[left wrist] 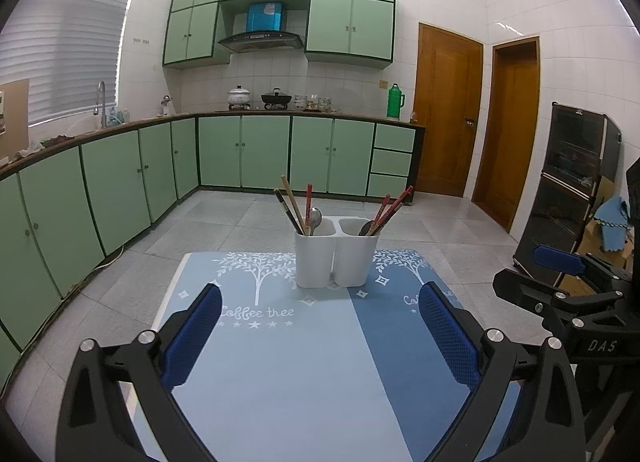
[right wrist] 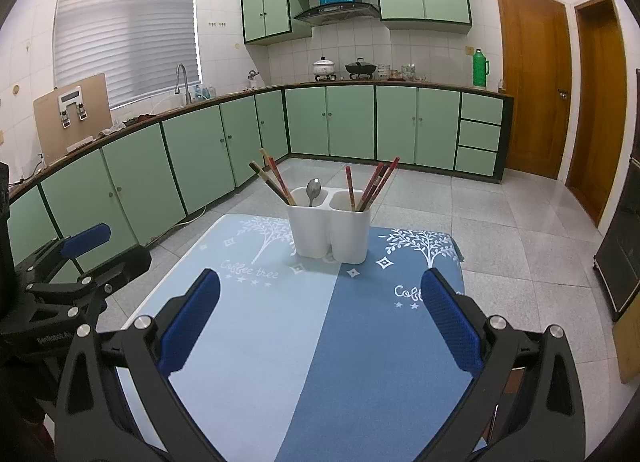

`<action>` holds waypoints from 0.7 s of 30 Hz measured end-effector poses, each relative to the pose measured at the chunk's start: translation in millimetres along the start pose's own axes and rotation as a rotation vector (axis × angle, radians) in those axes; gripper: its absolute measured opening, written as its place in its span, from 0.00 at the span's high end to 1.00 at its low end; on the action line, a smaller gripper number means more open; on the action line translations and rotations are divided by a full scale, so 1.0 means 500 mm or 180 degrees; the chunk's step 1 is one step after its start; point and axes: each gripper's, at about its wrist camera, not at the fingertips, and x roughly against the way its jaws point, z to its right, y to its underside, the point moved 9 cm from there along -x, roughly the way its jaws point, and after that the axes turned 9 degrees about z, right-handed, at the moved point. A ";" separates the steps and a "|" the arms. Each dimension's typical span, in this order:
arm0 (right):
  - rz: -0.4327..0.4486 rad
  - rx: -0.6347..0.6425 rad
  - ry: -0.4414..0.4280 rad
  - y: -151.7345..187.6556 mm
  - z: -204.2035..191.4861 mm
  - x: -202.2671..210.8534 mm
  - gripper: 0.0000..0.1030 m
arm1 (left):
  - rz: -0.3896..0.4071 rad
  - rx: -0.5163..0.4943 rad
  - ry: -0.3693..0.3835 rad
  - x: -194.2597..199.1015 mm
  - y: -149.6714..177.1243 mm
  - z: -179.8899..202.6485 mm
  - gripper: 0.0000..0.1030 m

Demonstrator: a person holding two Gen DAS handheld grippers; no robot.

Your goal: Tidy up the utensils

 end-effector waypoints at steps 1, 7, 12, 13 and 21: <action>0.0002 -0.0003 -0.0001 0.000 0.000 0.000 0.05 | 0.0001 0.0003 0.0000 0.000 0.000 0.000 0.06; 0.0000 -0.0015 0.0001 0.002 0.000 -0.001 0.05 | 0.0000 -0.0013 -0.0008 0.001 -0.001 0.001 0.06; 0.0000 -0.0019 0.0000 0.003 0.001 -0.002 0.05 | -0.0009 -0.0018 -0.0011 0.001 0.000 0.001 0.06; -0.0002 -0.0020 -0.0001 0.003 0.001 -0.002 0.05 | -0.0011 -0.0018 -0.0011 0.001 -0.001 0.000 0.06; -0.0002 -0.0024 -0.0002 0.004 0.003 -0.001 0.05 | -0.0014 -0.0021 -0.0015 0.001 -0.001 0.000 0.06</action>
